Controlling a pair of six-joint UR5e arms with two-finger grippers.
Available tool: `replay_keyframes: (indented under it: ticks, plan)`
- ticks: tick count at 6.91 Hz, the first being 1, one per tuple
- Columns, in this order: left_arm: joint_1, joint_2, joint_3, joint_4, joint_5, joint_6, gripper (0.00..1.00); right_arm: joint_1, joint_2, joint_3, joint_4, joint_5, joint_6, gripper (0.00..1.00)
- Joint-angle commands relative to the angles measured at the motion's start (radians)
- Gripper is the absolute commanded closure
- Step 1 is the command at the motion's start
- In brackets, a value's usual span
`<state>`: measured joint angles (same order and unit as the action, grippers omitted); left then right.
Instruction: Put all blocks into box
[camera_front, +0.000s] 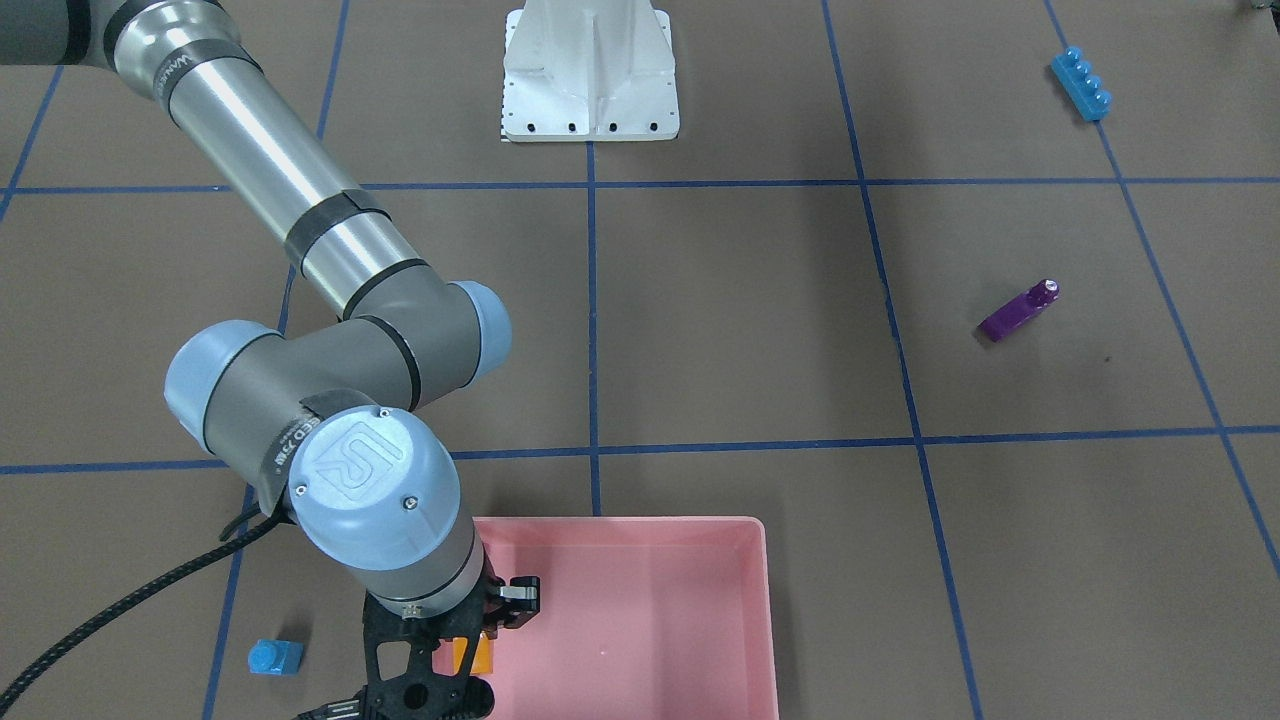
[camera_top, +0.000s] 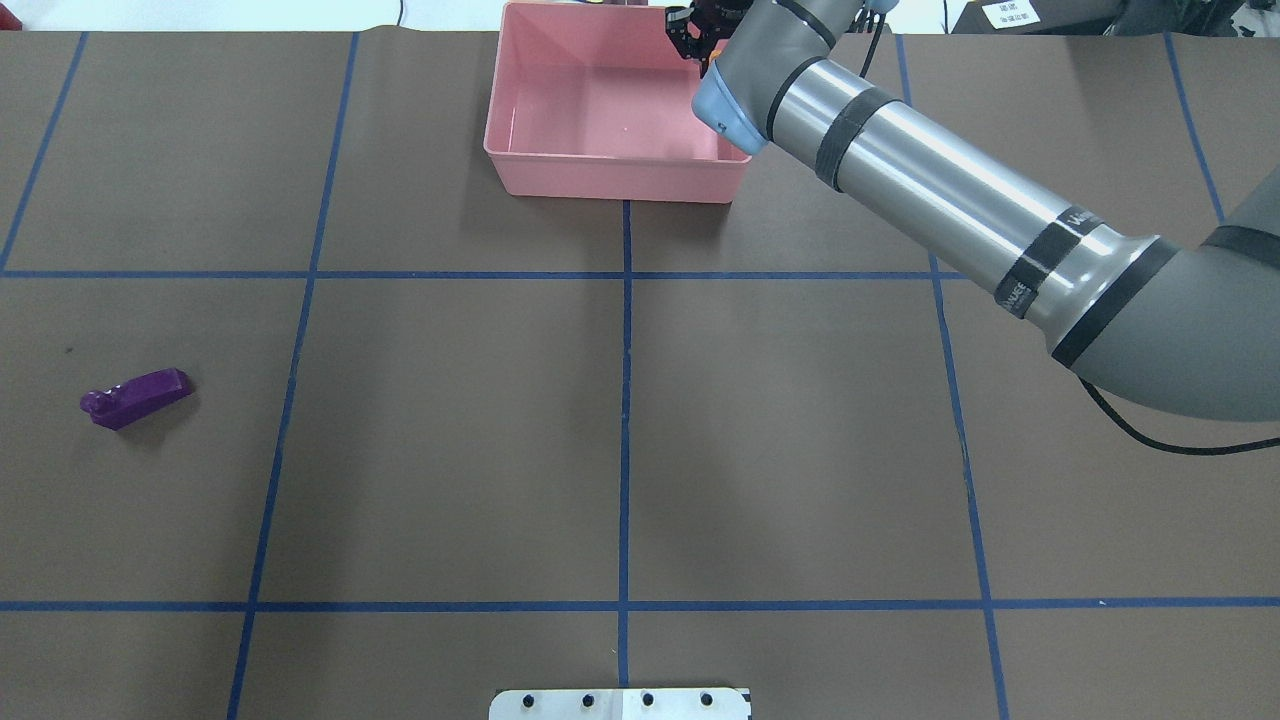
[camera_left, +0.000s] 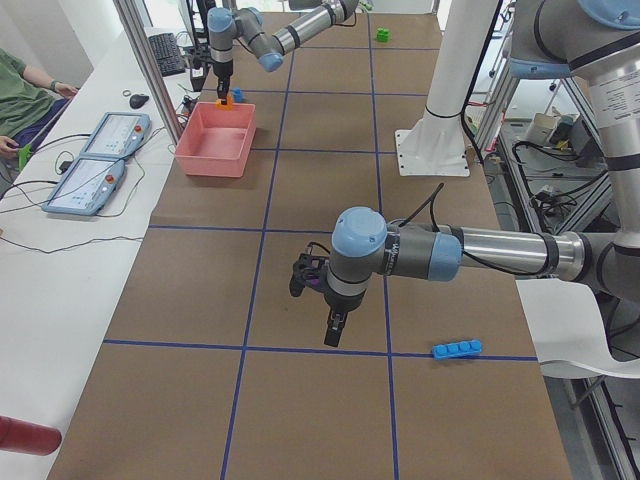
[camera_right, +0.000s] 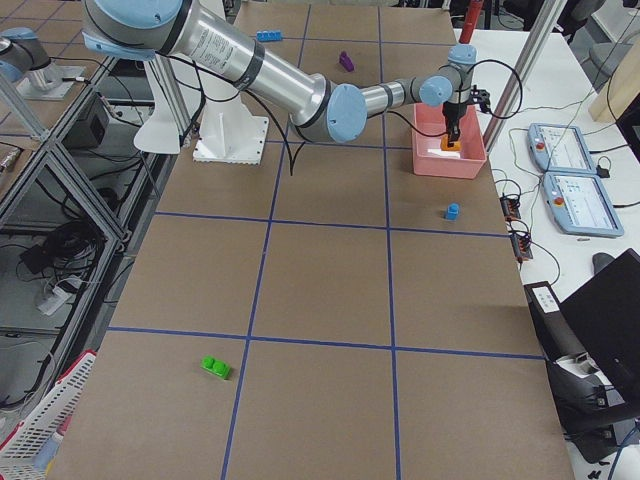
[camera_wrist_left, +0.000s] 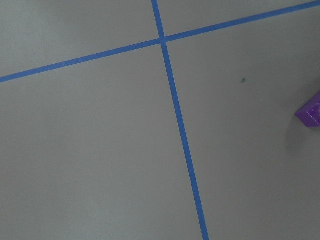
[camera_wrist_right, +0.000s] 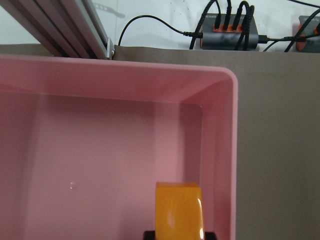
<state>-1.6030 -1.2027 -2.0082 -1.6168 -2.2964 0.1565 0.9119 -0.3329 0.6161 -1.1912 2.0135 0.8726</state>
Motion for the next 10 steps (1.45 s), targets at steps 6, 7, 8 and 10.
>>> replay_keyframes:
  ticks: [6, 7, 8, 10]
  plan:
    - [0.002, 0.005, 0.003, 0.001, 0.0, -0.002, 0.0, -0.045, 0.008, -0.027, 0.036, -0.071, 0.012, 0.01]
    - [0.002, -0.017, 0.002, -0.008, -0.005, -0.002, 0.0, -0.028, 0.038, -0.015, 0.018, -0.067, 0.013, 0.01]
    - [0.003, -0.099, 0.015, -0.023, -0.032, -0.012, 0.0, -0.007, 0.038, 0.081, -0.108, -0.033, 0.006, 0.01]
    - [0.003, -0.112, 0.025, -0.04, -0.104, -0.003, 0.0, 0.047, 0.005, 0.343, -0.404, 0.036, -0.033, 0.01]
